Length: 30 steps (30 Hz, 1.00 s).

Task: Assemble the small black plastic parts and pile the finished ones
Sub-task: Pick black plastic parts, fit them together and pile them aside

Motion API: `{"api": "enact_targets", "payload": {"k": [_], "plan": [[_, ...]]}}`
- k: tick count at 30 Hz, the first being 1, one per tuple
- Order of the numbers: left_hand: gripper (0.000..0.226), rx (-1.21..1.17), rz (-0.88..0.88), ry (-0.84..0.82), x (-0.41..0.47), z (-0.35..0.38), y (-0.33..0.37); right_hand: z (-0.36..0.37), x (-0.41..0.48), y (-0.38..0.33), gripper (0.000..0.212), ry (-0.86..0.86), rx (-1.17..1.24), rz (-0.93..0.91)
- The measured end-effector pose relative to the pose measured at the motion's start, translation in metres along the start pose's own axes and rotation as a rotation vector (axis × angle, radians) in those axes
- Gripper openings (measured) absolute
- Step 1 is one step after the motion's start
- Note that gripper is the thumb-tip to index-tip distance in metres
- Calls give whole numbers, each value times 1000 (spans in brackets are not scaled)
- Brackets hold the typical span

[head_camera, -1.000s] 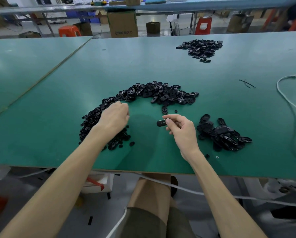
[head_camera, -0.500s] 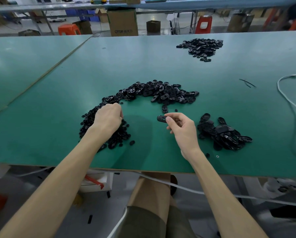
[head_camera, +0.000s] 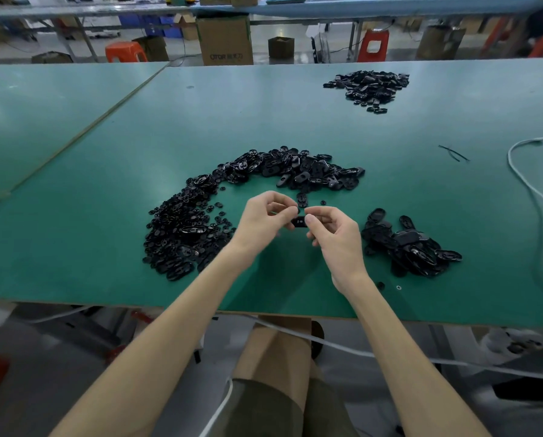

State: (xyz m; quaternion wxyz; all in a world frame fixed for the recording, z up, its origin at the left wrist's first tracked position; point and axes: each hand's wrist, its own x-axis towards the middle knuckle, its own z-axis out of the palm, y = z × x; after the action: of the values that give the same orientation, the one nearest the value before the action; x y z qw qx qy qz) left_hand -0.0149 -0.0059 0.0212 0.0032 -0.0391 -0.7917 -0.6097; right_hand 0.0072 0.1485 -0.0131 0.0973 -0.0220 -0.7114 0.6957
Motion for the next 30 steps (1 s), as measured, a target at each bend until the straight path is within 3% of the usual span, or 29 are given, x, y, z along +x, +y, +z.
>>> {"api": "enact_targets", "payload": {"k": [6,14,30], "plan": [[3,-187,46,150,-10,20,-21,0,1,1,12,24,19,-4],[7,-270,64,194,-12,17,-27,0,0,0,14,29,23,4],[9,-253,89,84,-10,17,-30,-2,-2,-3,14,50,43,-8]]}}
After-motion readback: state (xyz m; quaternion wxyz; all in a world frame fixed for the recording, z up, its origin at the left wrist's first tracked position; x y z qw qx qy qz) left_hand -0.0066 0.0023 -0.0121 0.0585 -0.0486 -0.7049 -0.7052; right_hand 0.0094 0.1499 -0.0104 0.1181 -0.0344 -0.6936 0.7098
